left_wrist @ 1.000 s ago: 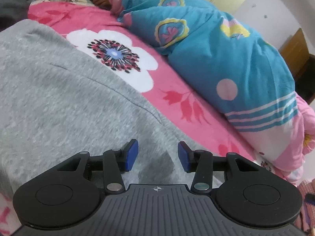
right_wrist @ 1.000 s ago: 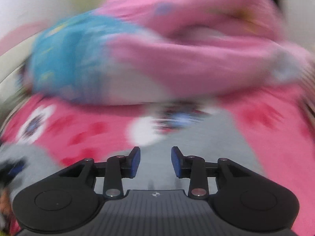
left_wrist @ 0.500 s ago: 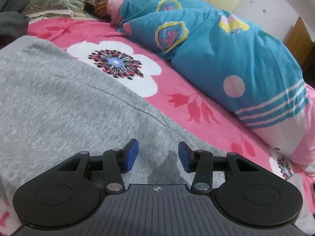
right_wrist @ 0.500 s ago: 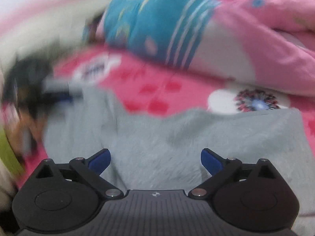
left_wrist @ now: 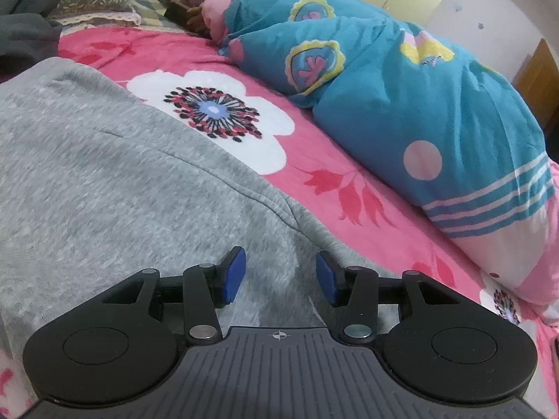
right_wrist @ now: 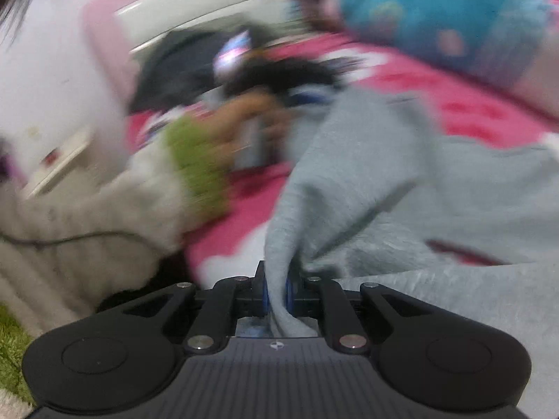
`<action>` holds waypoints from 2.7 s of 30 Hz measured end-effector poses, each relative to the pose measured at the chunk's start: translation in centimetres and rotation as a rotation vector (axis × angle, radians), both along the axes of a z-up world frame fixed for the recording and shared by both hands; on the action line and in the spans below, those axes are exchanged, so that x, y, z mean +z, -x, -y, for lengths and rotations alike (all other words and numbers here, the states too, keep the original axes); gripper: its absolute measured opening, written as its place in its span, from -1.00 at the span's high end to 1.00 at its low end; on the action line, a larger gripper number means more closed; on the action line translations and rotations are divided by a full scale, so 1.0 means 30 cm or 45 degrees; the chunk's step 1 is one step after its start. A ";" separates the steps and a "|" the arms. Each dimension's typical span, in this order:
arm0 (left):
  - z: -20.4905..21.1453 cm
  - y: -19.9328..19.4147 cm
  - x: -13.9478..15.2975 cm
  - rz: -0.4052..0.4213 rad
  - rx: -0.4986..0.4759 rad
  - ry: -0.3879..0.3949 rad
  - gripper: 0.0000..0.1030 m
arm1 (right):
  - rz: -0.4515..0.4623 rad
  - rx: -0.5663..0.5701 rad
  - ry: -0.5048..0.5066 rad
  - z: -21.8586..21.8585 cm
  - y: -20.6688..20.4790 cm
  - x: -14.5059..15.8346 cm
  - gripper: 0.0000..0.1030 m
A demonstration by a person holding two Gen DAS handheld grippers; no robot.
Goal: Fold clothes
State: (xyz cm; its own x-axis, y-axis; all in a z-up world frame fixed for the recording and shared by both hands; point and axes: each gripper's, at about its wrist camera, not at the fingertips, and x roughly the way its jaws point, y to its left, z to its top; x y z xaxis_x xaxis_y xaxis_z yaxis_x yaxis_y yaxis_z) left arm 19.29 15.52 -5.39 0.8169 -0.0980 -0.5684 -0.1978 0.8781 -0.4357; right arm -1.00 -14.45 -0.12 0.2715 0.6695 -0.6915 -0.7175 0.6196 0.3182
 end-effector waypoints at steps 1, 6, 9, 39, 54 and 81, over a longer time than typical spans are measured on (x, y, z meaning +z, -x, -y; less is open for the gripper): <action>0.001 0.000 0.000 -0.001 0.004 -0.001 0.13 | -0.016 0.037 -0.013 -0.049 0.017 -0.032 0.75; 0.028 0.004 -0.001 0.006 0.037 -0.049 0.12 | -0.006 0.030 0.060 -0.150 0.039 -0.082 -0.11; 0.073 0.006 -0.001 0.014 0.050 -0.151 0.11 | 0.156 -0.011 0.096 -0.109 0.086 0.022 -0.27; 0.123 0.010 -0.009 0.027 0.042 -0.293 0.10 | 0.065 -2.036 -0.525 1.106 -0.084 -0.095 0.91; 0.127 0.015 -0.012 0.036 0.036 -0.308 0.10 | 0.186 -1.963 -0.251 1.292 -0.111 -0.001 0.39; 0.140 0.011 -0.017 0.037 0.034 -0.347 0.09 | 0.193 -1.278 0.102 1.151 -0.732 -0.064 0.85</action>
State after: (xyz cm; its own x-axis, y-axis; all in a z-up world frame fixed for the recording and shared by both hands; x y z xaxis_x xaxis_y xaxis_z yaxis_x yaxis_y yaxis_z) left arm 18.95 11.32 -5.90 0.8333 0.0775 -0.5474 -0.2136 0.9584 -0.1895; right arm 20.96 -48.98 -2.03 0.7708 0.0375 -0.6360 0.1161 0.9733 0.1981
